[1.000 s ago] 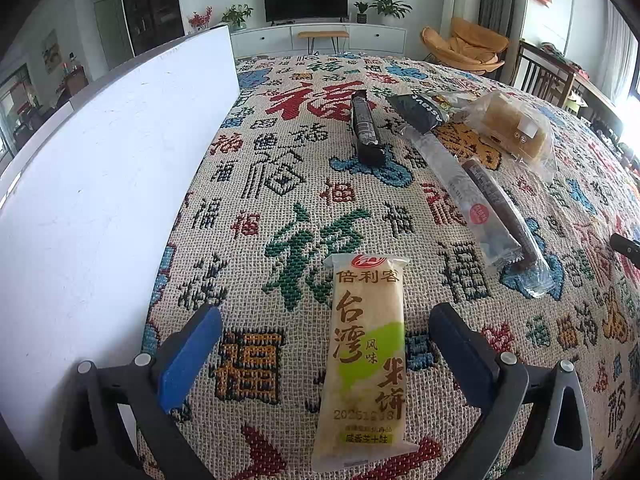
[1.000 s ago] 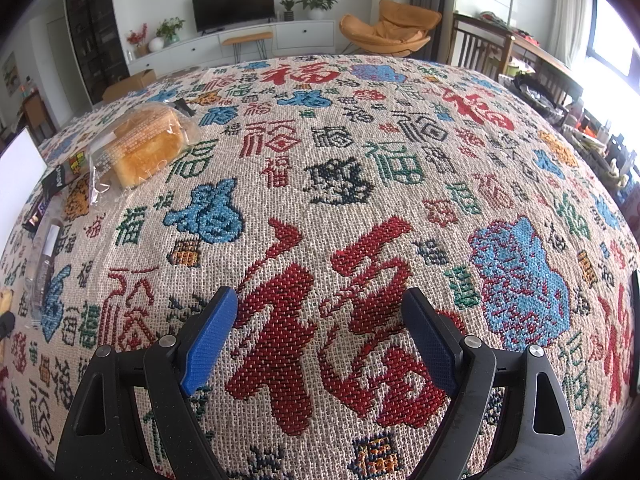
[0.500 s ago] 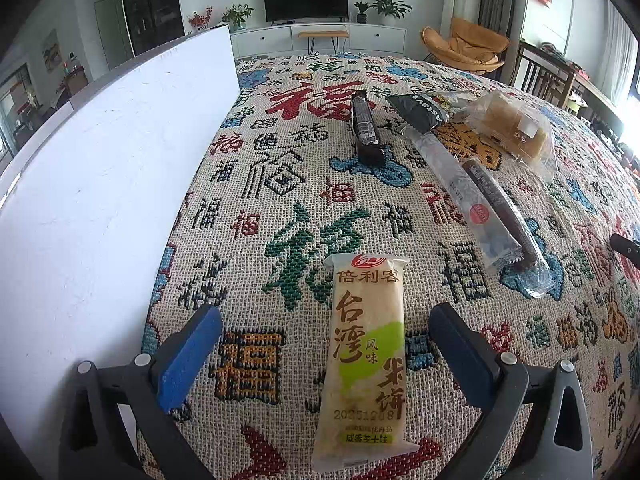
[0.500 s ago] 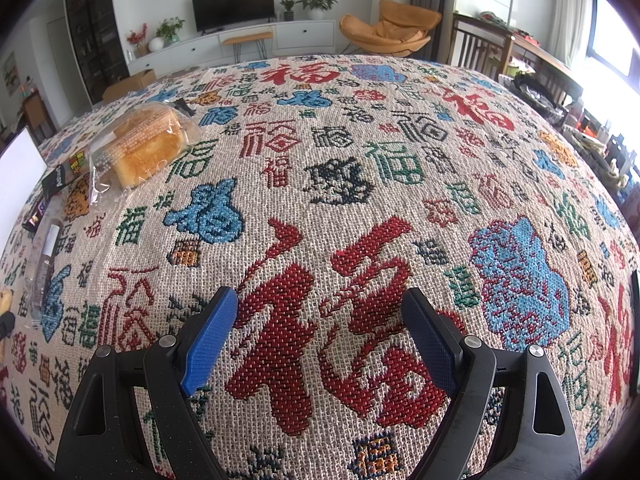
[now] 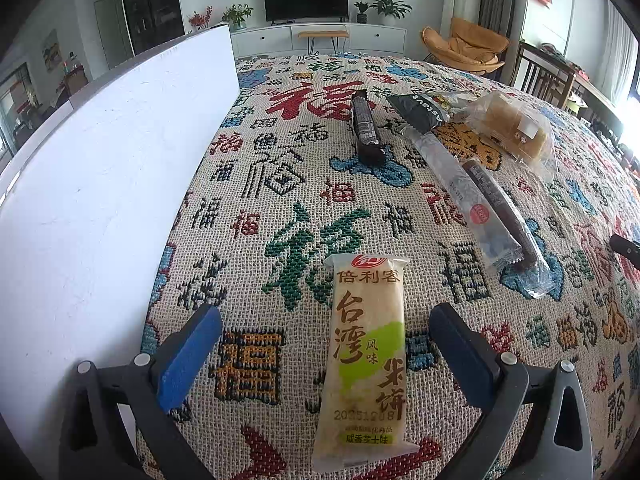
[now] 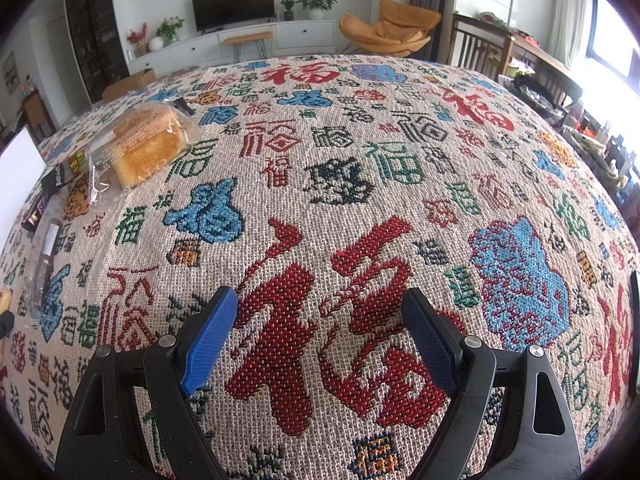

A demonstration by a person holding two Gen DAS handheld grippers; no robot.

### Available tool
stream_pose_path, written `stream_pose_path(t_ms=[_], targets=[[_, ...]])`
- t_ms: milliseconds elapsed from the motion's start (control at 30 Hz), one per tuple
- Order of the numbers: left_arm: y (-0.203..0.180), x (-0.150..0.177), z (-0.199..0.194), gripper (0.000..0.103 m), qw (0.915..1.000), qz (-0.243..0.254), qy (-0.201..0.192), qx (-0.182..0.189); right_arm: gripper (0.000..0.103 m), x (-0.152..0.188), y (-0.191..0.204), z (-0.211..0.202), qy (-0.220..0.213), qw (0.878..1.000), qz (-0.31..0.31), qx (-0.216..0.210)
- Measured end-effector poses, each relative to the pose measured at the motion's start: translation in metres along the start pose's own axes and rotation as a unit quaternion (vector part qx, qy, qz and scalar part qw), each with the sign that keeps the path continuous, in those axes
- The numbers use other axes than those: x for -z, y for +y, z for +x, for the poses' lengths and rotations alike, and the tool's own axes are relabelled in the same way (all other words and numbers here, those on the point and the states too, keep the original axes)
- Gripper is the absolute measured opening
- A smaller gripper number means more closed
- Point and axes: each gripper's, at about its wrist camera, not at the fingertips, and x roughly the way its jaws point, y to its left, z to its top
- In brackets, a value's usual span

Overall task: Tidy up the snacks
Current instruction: 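Grasp yellow package with left tool while right tool grasps clear-wrapped brown bar, then carry yellow package into white box with left tool while right tool drops brown bar there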

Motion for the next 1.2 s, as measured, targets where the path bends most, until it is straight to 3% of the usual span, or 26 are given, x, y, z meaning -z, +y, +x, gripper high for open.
stream_pose_path(t_ms=[100, 200, 333, 433, 500, 533, 567, 633, 733, 833, 933, 1033, 1200], targets=[[0.000, 0.000, 0.000, 0.103, 1.0000, -0.001, 0.000, 0.002, 0.087, 0.000, 0.000, -0.003, -0.005, 1.000, 0.006, -0.025], [0.000, 0.000, 0.000, 0.103, 1.0000, -0.001, 0.000, 0.002, 0.087, -0.004, 0.020, -0.018, -0.006, 0.989, 0.029, -0.143], [0.000, 0.000, 0.000, 0.103, 1.0000, -0.001, 0.000, 0.002, 0.086, -0.021, 0.107, -0.042, 0.003, 0.973, -0.065, -0.220], [0.000, 0.000, 0.000, 0.103, 1.0000, -0.001, 0.000, 0.002, 0.083, -0.028, 0.167, -0.037, 0.023, 0.965, -0.154, -0.210], [0.000, 0.000, 0.000, 0.103, 1.0000, -0.001, 0.000, 0.002, 0.080, -0.030, 0.186, -0.026, 0.036, 0.966, -0.166, -0.193], [0.000, 0.000, 0.000, 0.103, 1.0000, -0.001, 0.000, 0.002, 0.070, -0.032, 0.191, -0.018, 0.052, 0.966, -0.158, -0.197], [0.000, 0.000, 0.000, 0.103, 1.0000, -0.002, 0.000, 0.002, 0.048, -0.031, 0.194, -0.012, 0.066, 0.966, -0.151, -0.200], [0.000, 0.000, 0.000, 0.103, 1.0000, -0.002, 0.000, 0.002, 0.026, -0.030, 0.200, 0.002, 0.097, 0.963, -0.148, -0.203], [-0.001, 0.000, -0.001, 0.103, 1.0000, -0.002, 0.000, 0.002, 0.030, -0.028, 0.205, 0.011, 0.112, 0.962, -0.144, -0.201], [0.000, 0.000, 0.000, 0.103, 1.0000, -0.002, 0.001, 0.002, 0.033, -0.025, 0.220, 0.008, 0.096, 0.963, -0.177, -0.177], [0.000, 0.000, 0.000, 0.103, 1.0000, -0.002, 0.001, 0.002, 0.021, -0.023, 0.220, 0.007, 0.093, 0.967, -0.178, -0.160], [0.000, 0.000, -0.001, 0.103, 1.0000, -0.002, 0.001, 0.002, 0.020, -0.019, 0.197, 0.002, 0.104, 0.967, -0.147, -0.178], [0.000, 0.000, 0.000, 0.103, 1.0000, -0.002, 0.001, 0.002, 0.020, -0.006, 0.153, -0.012, 0.101, 0.972, -0.143, -0.157]])
